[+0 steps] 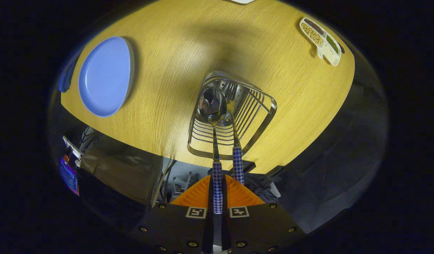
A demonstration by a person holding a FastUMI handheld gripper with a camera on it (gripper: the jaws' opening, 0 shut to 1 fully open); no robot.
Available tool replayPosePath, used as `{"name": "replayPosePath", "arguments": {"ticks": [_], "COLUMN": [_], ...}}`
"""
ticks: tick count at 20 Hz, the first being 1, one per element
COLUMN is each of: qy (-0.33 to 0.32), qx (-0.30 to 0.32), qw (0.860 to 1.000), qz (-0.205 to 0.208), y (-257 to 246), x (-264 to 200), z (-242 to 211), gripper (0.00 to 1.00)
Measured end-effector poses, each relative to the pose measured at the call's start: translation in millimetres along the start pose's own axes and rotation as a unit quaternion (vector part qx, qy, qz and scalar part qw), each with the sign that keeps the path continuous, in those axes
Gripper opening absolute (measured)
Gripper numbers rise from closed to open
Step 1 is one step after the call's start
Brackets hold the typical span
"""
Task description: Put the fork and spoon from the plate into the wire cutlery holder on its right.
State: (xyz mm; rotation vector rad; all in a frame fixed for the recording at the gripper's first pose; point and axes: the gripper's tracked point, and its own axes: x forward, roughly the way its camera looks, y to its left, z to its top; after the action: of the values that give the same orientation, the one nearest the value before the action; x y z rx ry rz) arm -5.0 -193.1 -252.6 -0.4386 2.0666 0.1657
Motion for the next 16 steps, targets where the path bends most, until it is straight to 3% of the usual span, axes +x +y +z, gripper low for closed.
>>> {"name": "replayPosePath", "arguments": {"ticks": [14, 16], "qy": [-0.102, -0.112], "qx": [0.031, 0.034], "qw": [0.994, 0.993], "qz": [0.010, 0.014], "y": [-9, -10], "x": [-31, -34], "z": [2, -1], "gripper": [0.13, 0.22]}}
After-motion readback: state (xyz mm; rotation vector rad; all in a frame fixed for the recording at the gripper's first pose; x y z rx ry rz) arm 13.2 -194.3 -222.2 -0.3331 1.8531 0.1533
